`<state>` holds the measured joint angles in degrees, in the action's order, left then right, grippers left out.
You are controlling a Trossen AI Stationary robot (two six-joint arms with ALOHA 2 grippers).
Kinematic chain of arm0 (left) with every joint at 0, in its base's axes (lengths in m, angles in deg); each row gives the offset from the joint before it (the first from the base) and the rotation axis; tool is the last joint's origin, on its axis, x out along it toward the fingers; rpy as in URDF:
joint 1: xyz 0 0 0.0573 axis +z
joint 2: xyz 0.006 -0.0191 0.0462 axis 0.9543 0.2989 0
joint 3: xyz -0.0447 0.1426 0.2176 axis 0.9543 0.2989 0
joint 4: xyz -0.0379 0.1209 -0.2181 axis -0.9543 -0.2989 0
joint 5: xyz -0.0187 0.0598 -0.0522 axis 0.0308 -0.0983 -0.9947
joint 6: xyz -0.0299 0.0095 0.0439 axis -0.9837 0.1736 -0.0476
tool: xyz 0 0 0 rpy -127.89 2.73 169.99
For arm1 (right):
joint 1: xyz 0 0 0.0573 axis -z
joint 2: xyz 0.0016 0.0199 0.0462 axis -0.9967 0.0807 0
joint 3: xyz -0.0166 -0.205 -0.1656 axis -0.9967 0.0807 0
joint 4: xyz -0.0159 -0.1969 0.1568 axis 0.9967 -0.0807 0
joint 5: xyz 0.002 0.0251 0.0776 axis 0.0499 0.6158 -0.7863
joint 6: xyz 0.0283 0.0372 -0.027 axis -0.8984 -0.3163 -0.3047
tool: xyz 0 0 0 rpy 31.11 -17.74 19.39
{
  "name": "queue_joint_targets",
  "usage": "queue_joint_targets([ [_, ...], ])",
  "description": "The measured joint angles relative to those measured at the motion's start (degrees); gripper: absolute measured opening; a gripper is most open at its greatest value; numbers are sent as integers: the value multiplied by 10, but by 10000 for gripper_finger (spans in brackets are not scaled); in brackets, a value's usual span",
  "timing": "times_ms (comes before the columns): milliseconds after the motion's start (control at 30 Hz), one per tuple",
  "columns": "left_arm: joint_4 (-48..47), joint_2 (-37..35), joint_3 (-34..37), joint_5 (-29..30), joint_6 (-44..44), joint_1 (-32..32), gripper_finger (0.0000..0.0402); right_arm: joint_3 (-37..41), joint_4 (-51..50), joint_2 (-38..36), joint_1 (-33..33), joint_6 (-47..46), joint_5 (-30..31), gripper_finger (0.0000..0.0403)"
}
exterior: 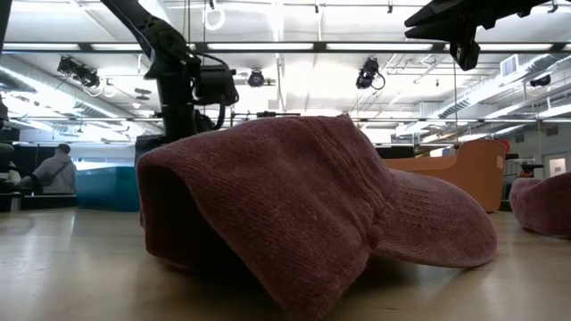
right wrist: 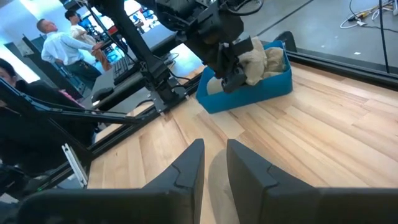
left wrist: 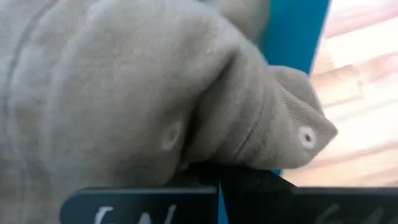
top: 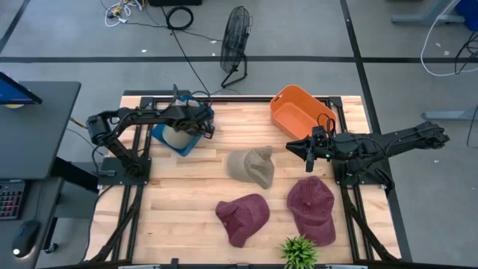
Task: Pick & Place hat
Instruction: Put the left brown cap into the blue bin, then put the brown cap into the blue bin
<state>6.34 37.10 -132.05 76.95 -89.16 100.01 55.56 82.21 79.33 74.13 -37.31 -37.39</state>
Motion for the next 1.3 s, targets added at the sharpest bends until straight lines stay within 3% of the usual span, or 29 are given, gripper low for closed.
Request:
queue_joint_targets([
  [100, -21, -11, -23, 6, -3, -16, 2, 0, 0, 0, 0, 0, 0, 75],
  [467, -160, -49, -162, 112, 12, -59, 2, 0, -1, 0, 0, 0, 0, 75],
  [633, -200, -50, -216, 94, 50, -82, 2, 0, -2, 0, 0, 4, 0, 75],
  [800, -193, -50, -258, 26, 65, -128, 6, 0, -4, 0, 0, 2, 0, 75],
  [1033, -172, -50, -280, -54, 70, -227, 78, 0, -5, 0, 0, 0, -5, 85],
  [1300, -136, -45, -280, -16, 12, -345, 164, 0, -1, 0, 0, 10, -61, 150],
])
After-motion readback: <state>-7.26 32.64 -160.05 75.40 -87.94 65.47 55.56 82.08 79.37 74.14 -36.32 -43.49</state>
